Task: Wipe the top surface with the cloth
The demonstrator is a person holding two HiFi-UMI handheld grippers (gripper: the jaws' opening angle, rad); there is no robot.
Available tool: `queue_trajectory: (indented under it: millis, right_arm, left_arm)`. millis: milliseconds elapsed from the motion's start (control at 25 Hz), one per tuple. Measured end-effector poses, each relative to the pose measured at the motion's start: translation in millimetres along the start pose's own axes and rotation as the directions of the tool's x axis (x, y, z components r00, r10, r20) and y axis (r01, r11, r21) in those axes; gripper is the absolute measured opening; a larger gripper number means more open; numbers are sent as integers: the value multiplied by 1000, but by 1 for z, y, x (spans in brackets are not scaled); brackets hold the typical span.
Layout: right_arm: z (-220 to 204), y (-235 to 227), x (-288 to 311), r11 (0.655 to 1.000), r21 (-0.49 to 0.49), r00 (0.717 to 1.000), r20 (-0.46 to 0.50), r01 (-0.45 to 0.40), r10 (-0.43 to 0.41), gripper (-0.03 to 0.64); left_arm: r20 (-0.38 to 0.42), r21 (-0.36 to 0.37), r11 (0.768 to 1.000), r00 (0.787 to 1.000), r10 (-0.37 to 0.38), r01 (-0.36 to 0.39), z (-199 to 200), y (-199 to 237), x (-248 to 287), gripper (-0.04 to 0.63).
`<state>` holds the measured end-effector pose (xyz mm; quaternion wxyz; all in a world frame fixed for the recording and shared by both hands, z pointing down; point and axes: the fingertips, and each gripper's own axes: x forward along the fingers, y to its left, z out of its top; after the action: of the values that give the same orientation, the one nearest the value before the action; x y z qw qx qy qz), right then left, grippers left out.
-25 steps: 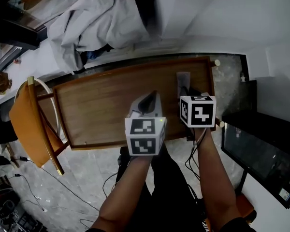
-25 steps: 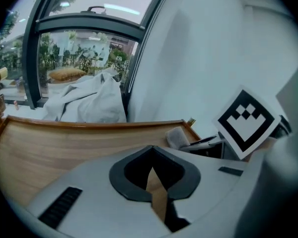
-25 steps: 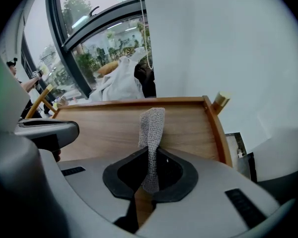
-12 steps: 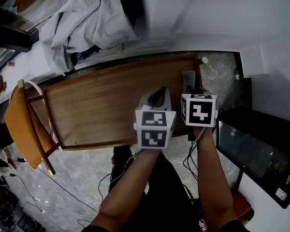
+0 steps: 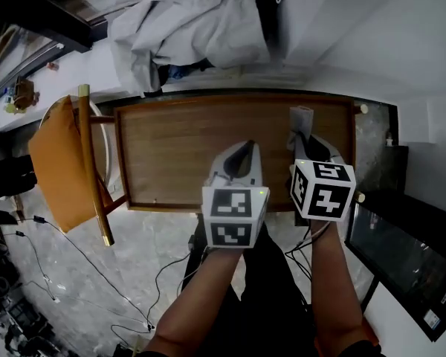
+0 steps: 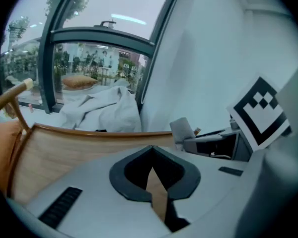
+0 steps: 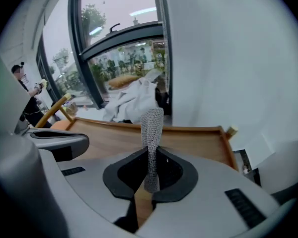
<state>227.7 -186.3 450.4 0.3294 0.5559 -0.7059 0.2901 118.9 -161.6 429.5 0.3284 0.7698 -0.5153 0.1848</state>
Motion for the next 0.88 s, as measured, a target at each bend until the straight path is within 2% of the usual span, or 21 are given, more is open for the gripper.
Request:
queue_trajectory:
  millis: [160,400,600,880]
  right_arm:
    - [15,120,19,988,-54,989,16,-145,146,37]
    - [-2,279,35,946,-69,948,-34,-317,315,37]
    - [-23,350,48,928,-48,928,-69,-369,365,37]
    - [-50,404,65,913,-37,907,-133,-407,399,37]
  left_arm:
    - [37,-34,994,994,105,-104,7,81,-59,11]
    - [100,-95,974,972,213,-204,9,184,-147,11]
    - [149,-107,971,962,227,-213,17,224,-193,11]
    - [170,-105,972,959,227,-212,18,254,-218,11]
